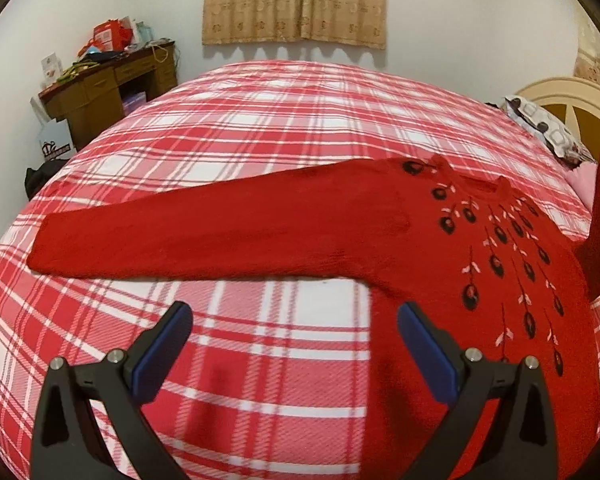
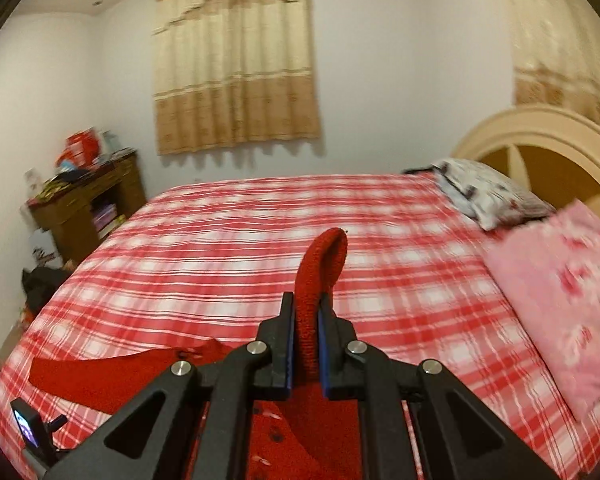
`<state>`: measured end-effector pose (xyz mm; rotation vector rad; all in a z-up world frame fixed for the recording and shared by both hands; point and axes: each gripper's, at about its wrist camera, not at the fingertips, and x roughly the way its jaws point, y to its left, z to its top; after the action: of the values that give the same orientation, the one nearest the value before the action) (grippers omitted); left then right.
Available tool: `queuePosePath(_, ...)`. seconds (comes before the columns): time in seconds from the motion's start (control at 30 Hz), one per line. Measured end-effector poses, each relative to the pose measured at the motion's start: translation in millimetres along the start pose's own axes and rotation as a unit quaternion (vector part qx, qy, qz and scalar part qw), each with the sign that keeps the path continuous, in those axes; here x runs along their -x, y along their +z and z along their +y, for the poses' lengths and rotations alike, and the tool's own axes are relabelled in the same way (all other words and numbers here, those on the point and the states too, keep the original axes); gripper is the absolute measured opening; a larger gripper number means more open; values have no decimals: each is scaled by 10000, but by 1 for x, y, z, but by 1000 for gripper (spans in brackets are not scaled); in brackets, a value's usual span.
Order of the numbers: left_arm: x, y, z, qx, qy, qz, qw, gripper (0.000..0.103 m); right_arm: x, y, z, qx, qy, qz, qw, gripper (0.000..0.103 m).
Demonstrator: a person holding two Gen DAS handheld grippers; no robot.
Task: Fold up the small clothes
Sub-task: 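Lift the sleeve with the right gripper, fold it across the body, release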
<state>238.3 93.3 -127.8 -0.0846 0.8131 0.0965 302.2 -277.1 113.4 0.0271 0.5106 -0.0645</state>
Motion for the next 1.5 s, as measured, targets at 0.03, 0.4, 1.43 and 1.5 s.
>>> queuePosePath(0.03, 0, -1, 4, 19, 21, 4, 10000, 103, -3, 2, 10, 72, 72, 0, 9999, 9)
queuePosePath(0.4, -6, -12, 16, 194, -40, 173, 9997, 103, -68, -29, 156, 859, 1055, 447, 9897, 9)
queuePosePath(1.43, -3, -31, 62, 397, 607, 258, 9970, 103, -143, -212, 162, 725, 1943, 2035, 9569, 69)
queuePosePath(1.5, -4, -28, 70, 423, 764, 241, 9959, 103, -134, -208, 115, 402, 1588, 1864, 9687, 69)
